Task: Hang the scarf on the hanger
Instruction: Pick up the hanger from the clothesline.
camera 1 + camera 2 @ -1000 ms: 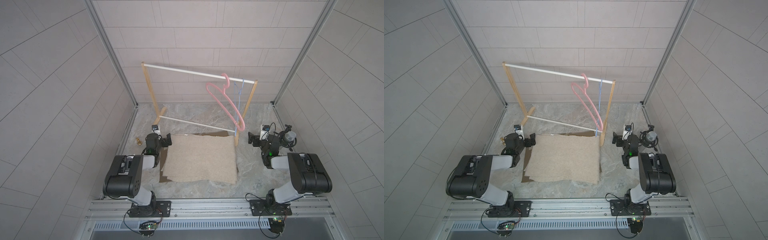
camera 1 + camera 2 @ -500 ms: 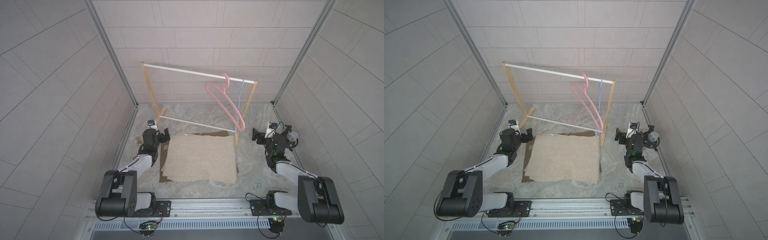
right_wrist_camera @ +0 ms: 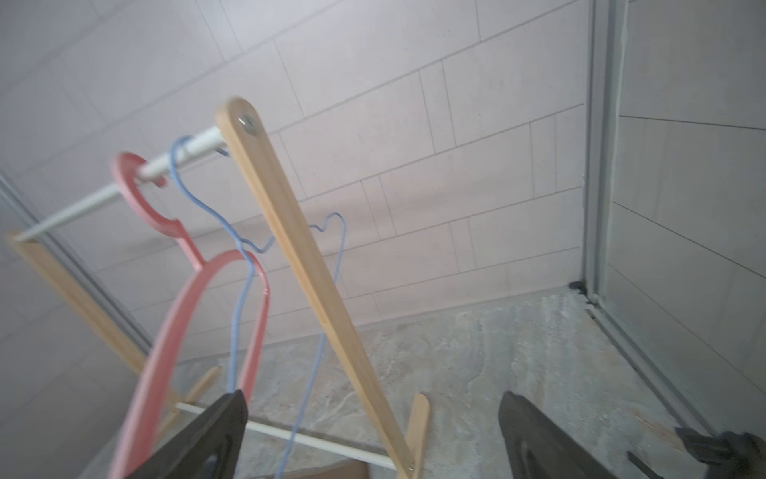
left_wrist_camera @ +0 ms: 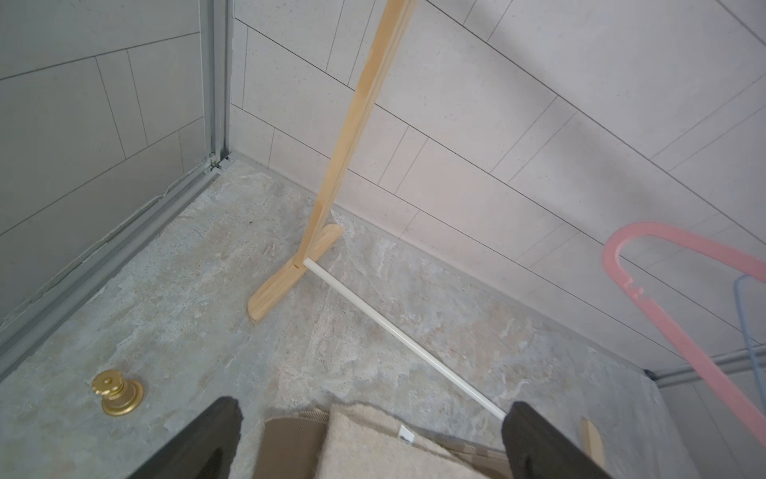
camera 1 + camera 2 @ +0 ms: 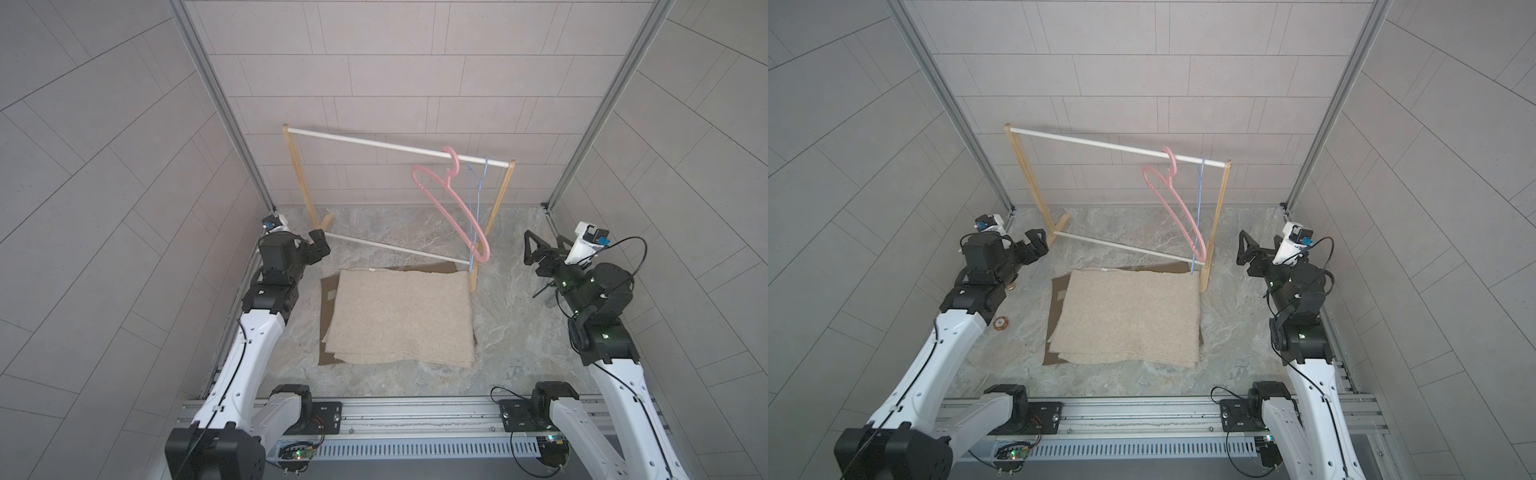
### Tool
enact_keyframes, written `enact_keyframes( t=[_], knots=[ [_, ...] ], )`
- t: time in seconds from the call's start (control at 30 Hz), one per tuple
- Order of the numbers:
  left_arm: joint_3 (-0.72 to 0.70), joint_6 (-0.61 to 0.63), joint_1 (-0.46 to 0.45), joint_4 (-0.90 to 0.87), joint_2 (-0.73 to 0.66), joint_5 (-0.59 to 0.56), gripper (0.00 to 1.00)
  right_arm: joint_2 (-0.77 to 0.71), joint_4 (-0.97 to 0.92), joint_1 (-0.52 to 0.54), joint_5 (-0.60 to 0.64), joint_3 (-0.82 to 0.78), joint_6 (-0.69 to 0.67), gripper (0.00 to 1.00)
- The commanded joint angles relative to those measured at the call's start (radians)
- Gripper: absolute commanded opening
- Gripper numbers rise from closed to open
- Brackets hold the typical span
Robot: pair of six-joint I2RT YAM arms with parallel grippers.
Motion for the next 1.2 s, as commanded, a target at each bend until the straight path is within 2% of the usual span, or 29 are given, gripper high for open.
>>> enact_keyframes(
  t=[0.0,0.13,0.27,0.43,0.6,0.87,1.07,1.17],
  knots=[
    [0.028,-0.053,-0.004,-0.258,-0.057,0.123,1.00,-0.002,-0.227,0.029,-0.162,0.097,0.058,0.96],
    [0.065,-0.078,-0.003,-0.362,-0.115,0.243,1.00,0.055,-0.370,0.101,-0.242,0.245,0.027,0.93],
    [0.096,-0.083,-0.004,-0.420,-0.130,0.304,1.00,0.134,-0.546,0.207,-0.171,0.360,-0.060,0.89],
    [0.138,-0.061,-0.003,-0.454,-0.109,0.314,1.00,0.214,-0.648,0.303,-0.079,0.410,-0.119,0.86],
    [0.147,-0.058,-0.002,-0.458,-0.101,0.315,1.00,0.282,-0.651,0.372,-0.015,0.426,-0.121,0.78],
    [0.160,-0.062,-0.003,-0.461,-0.111,0.326,1.00,0.352,-0.592,0.427,0.071,0.450,-0.152,0.54],
    [0.170,-0.057,-0.002,-0.468,-0.113,0.328,1.00,0.402,-0.587,0.469,0.129,0.471,-0.181,0.42],
    [0.178,-0.054,-0.003,-0.471,-0.112,0.331,1.00,0.421,-0.591,0.503,0.182,0.489,-0.199,0.33]
  ],
)
